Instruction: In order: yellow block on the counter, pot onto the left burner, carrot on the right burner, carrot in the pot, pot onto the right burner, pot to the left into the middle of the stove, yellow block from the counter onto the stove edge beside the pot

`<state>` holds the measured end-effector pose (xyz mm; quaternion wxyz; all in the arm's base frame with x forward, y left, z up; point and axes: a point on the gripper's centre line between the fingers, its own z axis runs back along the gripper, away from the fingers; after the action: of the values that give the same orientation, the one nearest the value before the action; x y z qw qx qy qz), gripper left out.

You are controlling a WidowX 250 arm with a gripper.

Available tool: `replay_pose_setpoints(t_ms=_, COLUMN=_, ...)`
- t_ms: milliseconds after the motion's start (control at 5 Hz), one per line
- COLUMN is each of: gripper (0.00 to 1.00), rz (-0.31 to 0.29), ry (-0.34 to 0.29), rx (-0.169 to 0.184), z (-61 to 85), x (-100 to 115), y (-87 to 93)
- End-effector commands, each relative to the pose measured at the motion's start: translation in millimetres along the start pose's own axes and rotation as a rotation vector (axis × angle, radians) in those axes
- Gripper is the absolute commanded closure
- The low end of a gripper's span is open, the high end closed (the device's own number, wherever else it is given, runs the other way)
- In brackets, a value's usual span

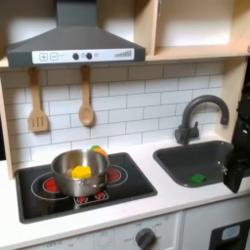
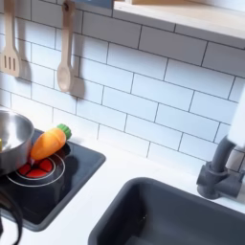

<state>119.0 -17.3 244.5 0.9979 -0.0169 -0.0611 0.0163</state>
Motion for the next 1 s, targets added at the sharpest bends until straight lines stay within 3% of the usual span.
replay_pose_setpoints(t_ms=0, gripper=0.0, rz=0.0, ry=0.0, rx=0.0, z=0.0, x=0, y=0.0)
replay_pose_setpoints(t_ms=400, gripper=0.0, rz=-0.065, ry=0.012, rx=-0.047, z=-1.9, x=9, y=-4.6)
replay_pose_setpoints(t_ms=600, gripper=0.0, rz=-0.072, ry=0.017, rx=-0.102, z=0.5, x=14, y=-10.5)
replay_pose_setpoints(t_ms=800, gripper=0.0, rz=-0.122, ry=0.023, rx=-0.104, z=3.2, x=15, y=-19.2)
